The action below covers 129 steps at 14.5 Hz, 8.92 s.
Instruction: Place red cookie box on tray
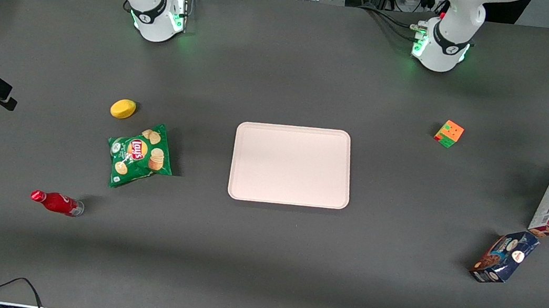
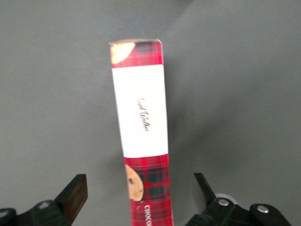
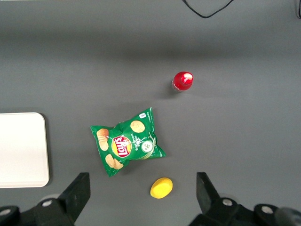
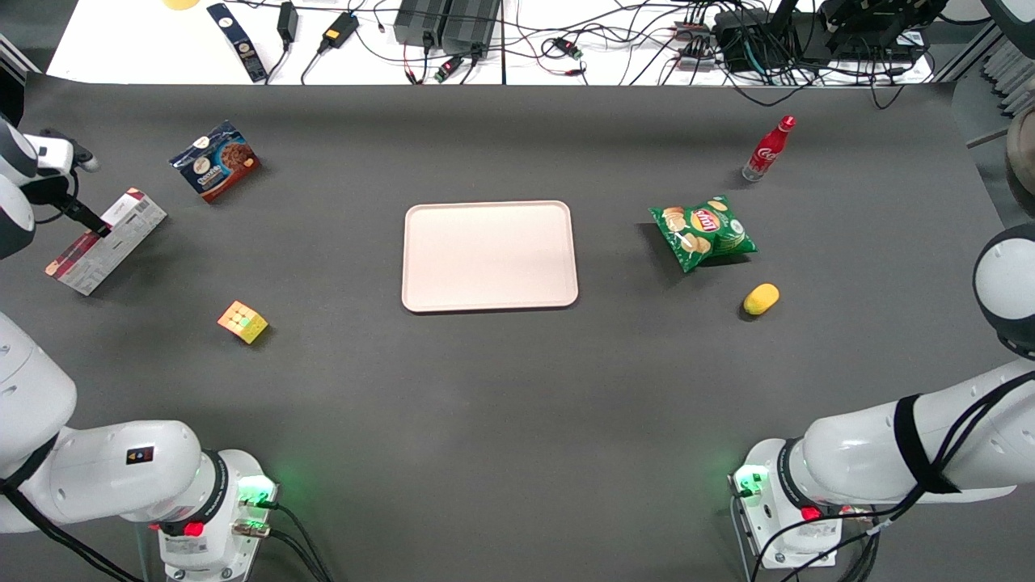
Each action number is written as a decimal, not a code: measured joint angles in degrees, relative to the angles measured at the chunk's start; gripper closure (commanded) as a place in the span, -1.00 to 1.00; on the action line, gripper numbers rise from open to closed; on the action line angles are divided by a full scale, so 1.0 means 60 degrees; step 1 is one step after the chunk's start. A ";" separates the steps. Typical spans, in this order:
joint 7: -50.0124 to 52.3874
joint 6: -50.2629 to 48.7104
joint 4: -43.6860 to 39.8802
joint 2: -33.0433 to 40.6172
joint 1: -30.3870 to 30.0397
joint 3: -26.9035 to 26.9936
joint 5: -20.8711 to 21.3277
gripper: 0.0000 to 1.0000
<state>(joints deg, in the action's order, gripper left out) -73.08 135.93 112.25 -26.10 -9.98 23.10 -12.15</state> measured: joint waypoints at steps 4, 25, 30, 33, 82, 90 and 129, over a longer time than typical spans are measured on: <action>-0.0153 0.0383 0.0394 -0.0065 -0.0011 -0.0002 -0.0163 -1.00; -0.0801 0.1120 0.0219 -0.0583 -0.0034 -0.0024 -0.0800 0.83; -0.0070 -0.1595 -0.1076 0.0676 0.0057 0.0044 -0.0064 0.81; 0.0214 -0.4074 -0.2329 0.1580 0.0050 0.0313 0.0606 0.81; 2.1768 -0.0981 -0.0484 -0.0834 0.1928 -1.0358 0.6470 0.74; 2.2145 -0.0354 -0.0481 -0.1435 0.1921 -1.0344 0.6564 0.72; 1.7862 -0.7732 -0.4862 0.2202 0.0743 -0.9910 0.3907 -1.00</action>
<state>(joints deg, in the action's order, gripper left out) 34.09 89.53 83.08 -12.89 -5.53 -36.36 11.30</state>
